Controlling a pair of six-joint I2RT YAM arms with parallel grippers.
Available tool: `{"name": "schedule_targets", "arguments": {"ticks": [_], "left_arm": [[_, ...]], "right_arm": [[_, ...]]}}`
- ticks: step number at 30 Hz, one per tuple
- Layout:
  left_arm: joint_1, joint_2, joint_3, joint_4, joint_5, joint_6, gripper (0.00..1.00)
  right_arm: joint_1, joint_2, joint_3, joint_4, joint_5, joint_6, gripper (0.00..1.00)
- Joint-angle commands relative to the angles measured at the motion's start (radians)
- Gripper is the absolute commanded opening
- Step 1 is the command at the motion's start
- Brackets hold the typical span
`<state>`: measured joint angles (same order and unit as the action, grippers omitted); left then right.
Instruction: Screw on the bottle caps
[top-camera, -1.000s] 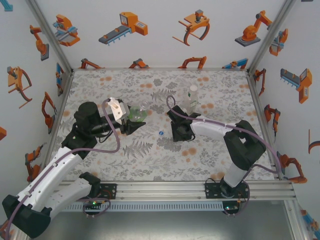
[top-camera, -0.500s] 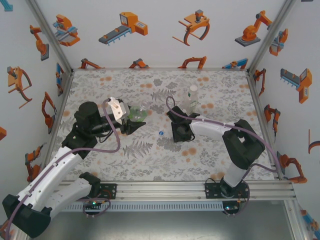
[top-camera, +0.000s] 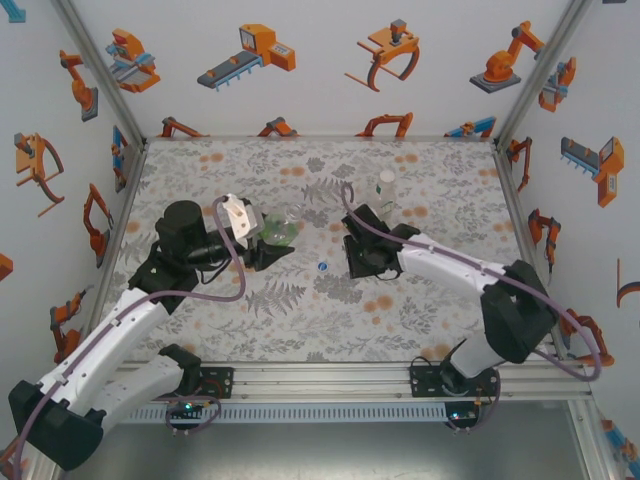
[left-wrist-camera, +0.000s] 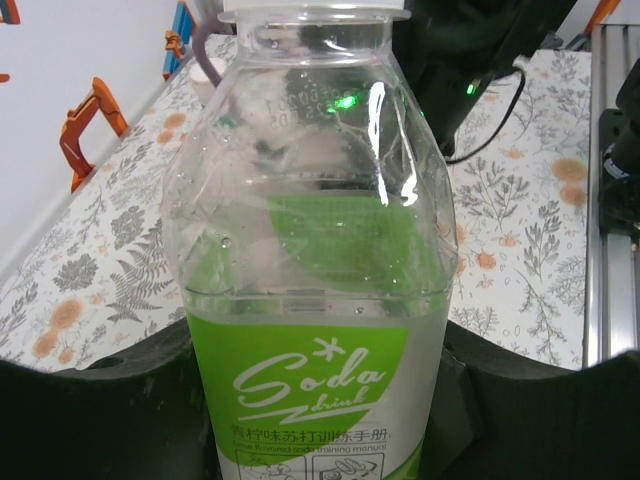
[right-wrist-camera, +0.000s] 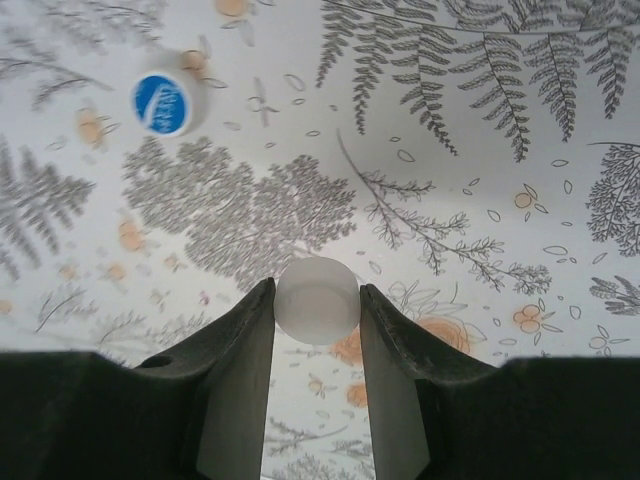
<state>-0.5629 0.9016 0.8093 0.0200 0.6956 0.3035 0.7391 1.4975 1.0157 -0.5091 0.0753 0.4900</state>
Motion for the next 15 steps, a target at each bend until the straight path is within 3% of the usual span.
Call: {"name": "schedule_targets", "arguments": {"ticks": [1, 9, 15], "left_arm": [[-0.008, 0.001, 0.025, -0.018, 0.051, 0.041, 0.0], [-0.017, 0.011, 0.052, -0.108, 0.173, 0.15, 0.0], [-0.036, 0.005, 0.036, -0.135, 0.17, 0.218, 0.0]], "right_arm": [[-0.007, -0.082, 0.053, -0.079, -0.118, -0.124, 0.32], [-0.012, -0.216, 0.21, -0.273, -0.331, -0.369, 0.3], [-0.018, -0.26, 0.373, -0.402, -0.356, -0.359, 0.3]]}}
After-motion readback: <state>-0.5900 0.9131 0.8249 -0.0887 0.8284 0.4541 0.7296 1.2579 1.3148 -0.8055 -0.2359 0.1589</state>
